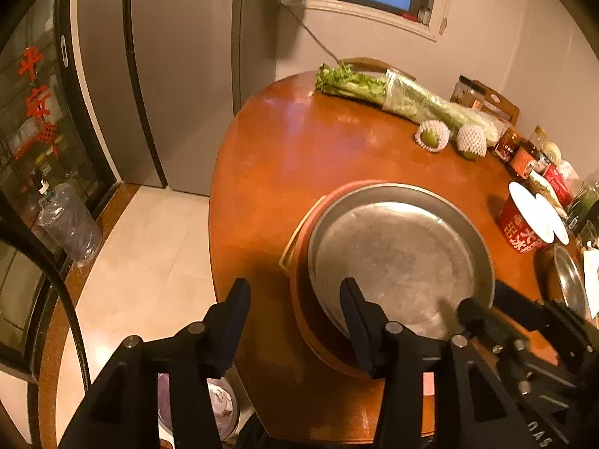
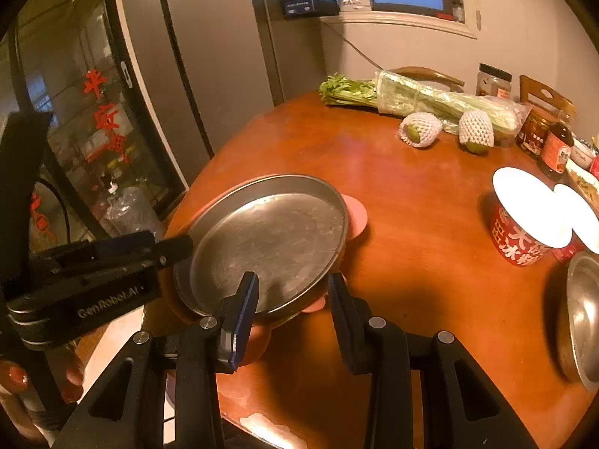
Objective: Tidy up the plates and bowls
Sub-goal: 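Carry the metal tray with the left gripper over the orange plate, then lower the metal tray onto the orange plate and open the left gripper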
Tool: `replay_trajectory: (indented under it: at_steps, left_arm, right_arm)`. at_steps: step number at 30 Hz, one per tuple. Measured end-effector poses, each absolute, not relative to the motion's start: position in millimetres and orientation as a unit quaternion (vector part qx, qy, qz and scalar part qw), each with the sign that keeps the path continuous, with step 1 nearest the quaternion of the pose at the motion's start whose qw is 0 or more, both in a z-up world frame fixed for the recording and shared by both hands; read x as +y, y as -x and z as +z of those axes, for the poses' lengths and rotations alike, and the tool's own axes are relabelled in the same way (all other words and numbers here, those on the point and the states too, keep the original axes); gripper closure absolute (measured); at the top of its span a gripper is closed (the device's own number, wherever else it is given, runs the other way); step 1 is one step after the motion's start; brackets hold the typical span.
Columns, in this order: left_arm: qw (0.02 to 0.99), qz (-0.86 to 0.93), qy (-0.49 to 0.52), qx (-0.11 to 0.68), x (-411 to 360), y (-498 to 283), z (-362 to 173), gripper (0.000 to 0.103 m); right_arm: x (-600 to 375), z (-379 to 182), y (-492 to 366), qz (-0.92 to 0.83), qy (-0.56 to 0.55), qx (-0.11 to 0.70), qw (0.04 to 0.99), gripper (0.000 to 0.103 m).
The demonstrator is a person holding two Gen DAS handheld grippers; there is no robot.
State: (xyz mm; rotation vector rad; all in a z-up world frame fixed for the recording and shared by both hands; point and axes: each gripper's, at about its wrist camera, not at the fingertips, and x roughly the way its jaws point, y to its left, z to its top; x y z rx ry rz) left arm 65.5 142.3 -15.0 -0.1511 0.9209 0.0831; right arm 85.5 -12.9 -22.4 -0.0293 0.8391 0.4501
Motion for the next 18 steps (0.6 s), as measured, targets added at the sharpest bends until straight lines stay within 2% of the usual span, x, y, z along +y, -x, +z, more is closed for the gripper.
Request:
replay_trajectory:
  at_steps: [18]
  left_arm:
    - [0.882,0.003,0.072,0.466,109.4,-76.4,-27.6,0.051]
  right_arm:
    - [-38.7,-19.9,-86.5,0.201,-0.012,0.399,0.895,0.063]
